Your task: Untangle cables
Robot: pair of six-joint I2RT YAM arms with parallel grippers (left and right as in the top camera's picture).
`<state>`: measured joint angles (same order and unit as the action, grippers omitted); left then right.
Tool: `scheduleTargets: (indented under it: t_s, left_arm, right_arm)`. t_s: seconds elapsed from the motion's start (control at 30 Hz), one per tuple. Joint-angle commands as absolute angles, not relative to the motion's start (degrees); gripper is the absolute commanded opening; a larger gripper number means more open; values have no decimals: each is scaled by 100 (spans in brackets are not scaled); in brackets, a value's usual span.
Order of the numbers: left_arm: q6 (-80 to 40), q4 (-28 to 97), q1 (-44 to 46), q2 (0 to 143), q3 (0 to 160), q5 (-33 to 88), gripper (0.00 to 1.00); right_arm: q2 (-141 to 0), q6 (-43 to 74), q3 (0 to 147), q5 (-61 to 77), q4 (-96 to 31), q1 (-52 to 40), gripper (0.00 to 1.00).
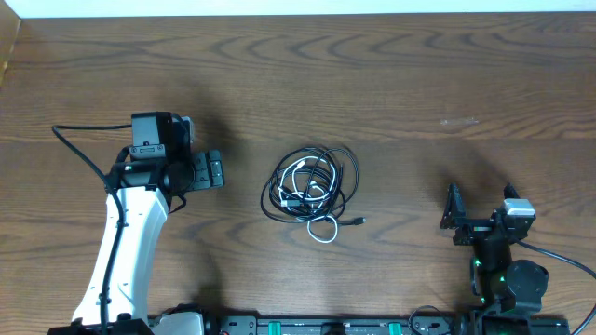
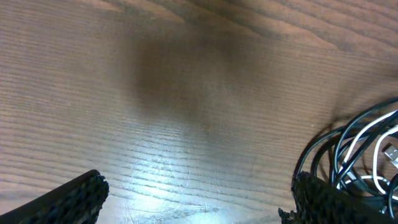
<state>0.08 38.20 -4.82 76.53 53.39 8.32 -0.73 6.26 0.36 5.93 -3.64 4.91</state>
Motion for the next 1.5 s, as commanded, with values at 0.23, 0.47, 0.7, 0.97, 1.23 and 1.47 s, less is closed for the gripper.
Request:
scheduleTargets:
  t_s: [0.23,0.47,0.7,0.97,1.23,1.47]
  left_arm:
    - [86,3876,-506,7710,5509,856,95]
    - [86,3896,-508,7712,5509,856,95]
    - [86,3894,-506,7712,5507,856,95]
    - [86,3896,-506,7710,5507,856,95]
    - [204,3959,-506,7712,5502,834,96]
    - [239,3979,-508,7712,5502,834,96]
  right_arm:
    - [-38,550,32,569,-390,521,99]
    - [-38,550,32,569,-390,521,99]
    - [-38,550,32,569,-390,521,99]
    - [-38,550,32,569,-390,521,99]
    - [-38,550,32,569,-390,521,99]
    - [-38,550,32,569,-390,521,99]
